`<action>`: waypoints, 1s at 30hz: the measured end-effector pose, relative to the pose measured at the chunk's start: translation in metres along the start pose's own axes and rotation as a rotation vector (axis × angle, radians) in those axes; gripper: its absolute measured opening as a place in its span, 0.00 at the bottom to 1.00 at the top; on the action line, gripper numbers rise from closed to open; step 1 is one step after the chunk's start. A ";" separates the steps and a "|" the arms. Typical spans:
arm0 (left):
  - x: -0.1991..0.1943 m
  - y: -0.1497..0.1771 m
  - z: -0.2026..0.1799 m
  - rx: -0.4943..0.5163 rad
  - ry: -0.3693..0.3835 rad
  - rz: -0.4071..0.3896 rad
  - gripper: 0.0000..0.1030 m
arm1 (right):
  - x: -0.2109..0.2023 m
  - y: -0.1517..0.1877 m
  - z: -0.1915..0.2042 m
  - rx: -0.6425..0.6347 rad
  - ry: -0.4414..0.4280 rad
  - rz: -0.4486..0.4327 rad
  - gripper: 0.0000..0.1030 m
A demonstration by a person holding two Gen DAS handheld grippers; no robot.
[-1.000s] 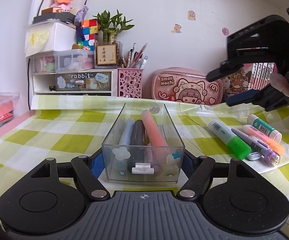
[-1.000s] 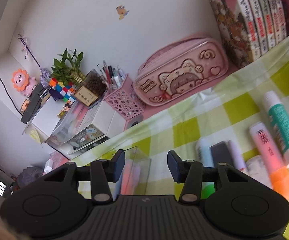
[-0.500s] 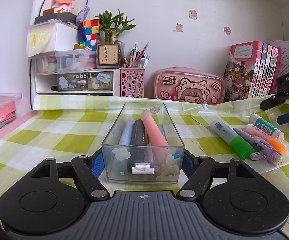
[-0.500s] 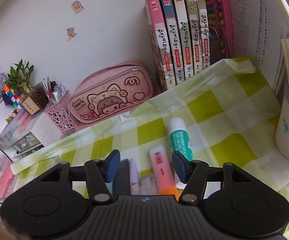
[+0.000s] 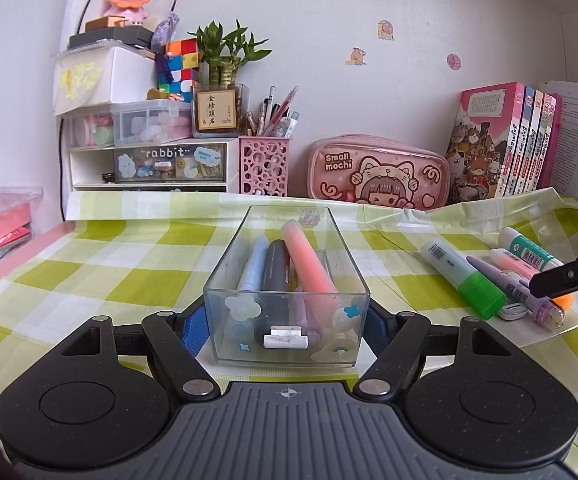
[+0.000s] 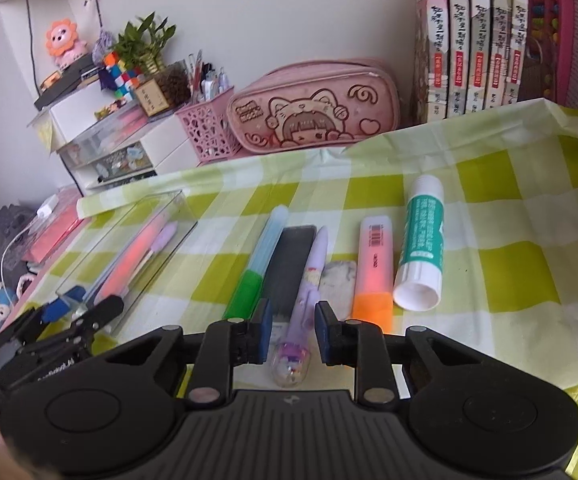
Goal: Organize stationery
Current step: 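Move the right tool over the lavender pen with the figure cap, then grasp the lavender pen with the right tool and lift it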
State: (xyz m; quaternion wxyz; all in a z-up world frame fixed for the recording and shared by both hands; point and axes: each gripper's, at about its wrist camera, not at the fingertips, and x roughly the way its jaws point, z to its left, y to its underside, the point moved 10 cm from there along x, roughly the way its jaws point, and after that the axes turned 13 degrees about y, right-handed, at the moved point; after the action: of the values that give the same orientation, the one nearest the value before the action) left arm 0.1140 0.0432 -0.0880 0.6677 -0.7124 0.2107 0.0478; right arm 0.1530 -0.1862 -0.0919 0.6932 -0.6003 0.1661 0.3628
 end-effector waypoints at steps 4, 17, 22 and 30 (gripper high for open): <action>0.000 0.000 0.000 0.001 0.000 0.000 0.71 | 0.002 0.008 0.007 -0.050 0.012 0.004 0.23; 0.000 0.000 0.000 -0.002 0.001 0.000 0.71 | 0.001 0.011 0.022 -0.101 -0.022 0.009 0.23; 0.000 0.000 0.000 -0.001 0.000 -0.001 0.71 | 0.005 0.009 0.021 -0.071 -0.029 0.021 0.25; 0.000 0.000 0.000 -0.001 0.000 -0.001 0.71 | 0.020 0.004 0.022 -0.032 0.017 0.036 0.30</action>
State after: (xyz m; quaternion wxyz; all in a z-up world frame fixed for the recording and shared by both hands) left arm 0.1135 0.0430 -0.0878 0.6675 -0.7127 0.2104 0.0478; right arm 0.1596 -0.1587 -0.1028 0.6752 -0.6114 0.1770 0.3727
